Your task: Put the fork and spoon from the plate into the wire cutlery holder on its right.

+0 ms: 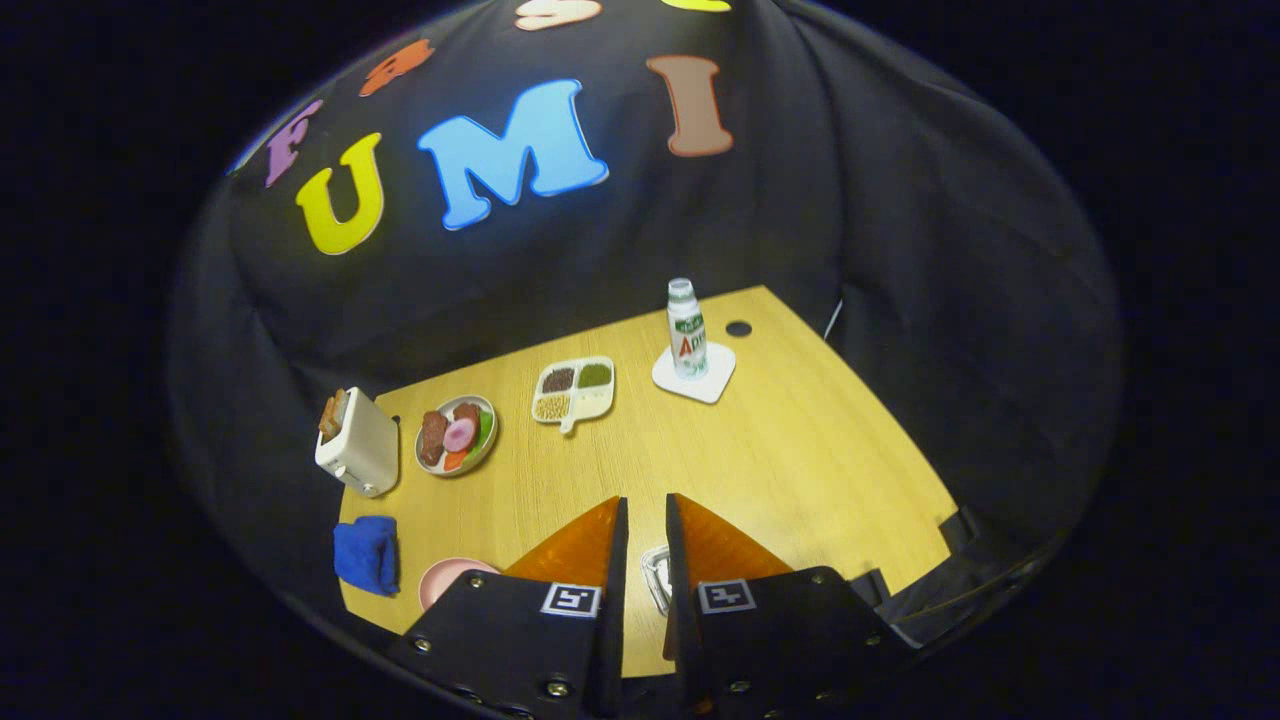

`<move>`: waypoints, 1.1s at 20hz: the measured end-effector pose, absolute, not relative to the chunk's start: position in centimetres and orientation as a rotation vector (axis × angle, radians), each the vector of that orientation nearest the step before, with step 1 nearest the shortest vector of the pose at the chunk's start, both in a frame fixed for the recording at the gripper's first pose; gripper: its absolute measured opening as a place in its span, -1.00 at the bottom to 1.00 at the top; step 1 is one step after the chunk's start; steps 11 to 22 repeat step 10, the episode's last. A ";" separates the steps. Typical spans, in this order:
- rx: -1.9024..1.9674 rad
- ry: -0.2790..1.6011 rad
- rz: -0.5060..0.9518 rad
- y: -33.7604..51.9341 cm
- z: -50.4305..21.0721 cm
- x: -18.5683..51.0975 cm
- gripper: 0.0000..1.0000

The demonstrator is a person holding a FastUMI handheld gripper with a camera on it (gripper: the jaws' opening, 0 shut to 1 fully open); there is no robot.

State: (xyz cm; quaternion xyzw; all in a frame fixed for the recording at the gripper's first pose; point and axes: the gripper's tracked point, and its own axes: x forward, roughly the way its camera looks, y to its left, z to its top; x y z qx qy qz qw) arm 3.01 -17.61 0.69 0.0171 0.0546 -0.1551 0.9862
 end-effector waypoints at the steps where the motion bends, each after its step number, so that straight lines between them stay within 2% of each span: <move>1: -0.003 0.032 -0.331 -16.9 2.5 2.2 -0.58; 6: -0.090 -0.315 -0.386 -12.8 9.3 0.1 -0.58; 10: -0.159 -0.509 -0.407 -10.3 13.1 -2.3 -0.58; 22: -0.159 -0.509 -0.407 -10.3 13.1 -2.3 -0.58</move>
